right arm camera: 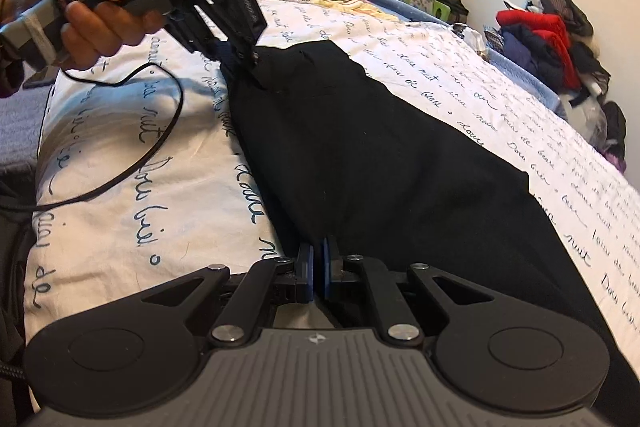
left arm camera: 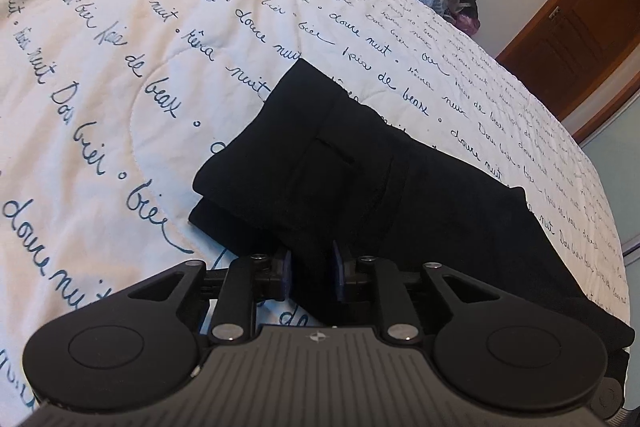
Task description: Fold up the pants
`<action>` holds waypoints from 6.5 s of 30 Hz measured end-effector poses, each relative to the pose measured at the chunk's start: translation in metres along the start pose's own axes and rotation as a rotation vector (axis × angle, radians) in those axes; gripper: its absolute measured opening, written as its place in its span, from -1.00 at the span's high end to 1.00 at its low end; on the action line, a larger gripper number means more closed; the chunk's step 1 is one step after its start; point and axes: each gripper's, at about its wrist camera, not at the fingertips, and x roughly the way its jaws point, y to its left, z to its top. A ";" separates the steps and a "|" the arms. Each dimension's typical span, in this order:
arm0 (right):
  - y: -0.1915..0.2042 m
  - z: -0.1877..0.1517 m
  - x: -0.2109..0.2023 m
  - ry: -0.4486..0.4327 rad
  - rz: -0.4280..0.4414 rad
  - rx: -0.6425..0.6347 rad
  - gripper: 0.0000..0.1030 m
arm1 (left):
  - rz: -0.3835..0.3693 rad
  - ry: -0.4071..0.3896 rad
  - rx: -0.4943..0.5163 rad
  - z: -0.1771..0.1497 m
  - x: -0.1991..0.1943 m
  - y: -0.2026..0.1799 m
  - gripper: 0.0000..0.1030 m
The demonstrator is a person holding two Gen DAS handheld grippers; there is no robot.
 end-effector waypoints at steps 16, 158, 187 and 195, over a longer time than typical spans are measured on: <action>-0.032 -0.020 -0.072 -0.094 -0.016 0.249 0.81 | -0.078 -0.122 0.194 -0.009 -0.032 -0.085 0.26; -0.152 -0.275 -0.272 -0.391 -0.813 1.442 0.83 | -0.373 0.016 0.782 -0.127 0.045 -0.233 0.73; -0.163 -0.318 -0.244 -0.688 -0.641 1.667 -0.16 | -0.356 0.027 0.764 -0.128 0.051 -0.235 0.66; -0.192 -0.315 -0.241 -0.633 -0.711 1.663 0.89 | -0.349 0.013 0.752 -0.127 0.053 -0.235 0.62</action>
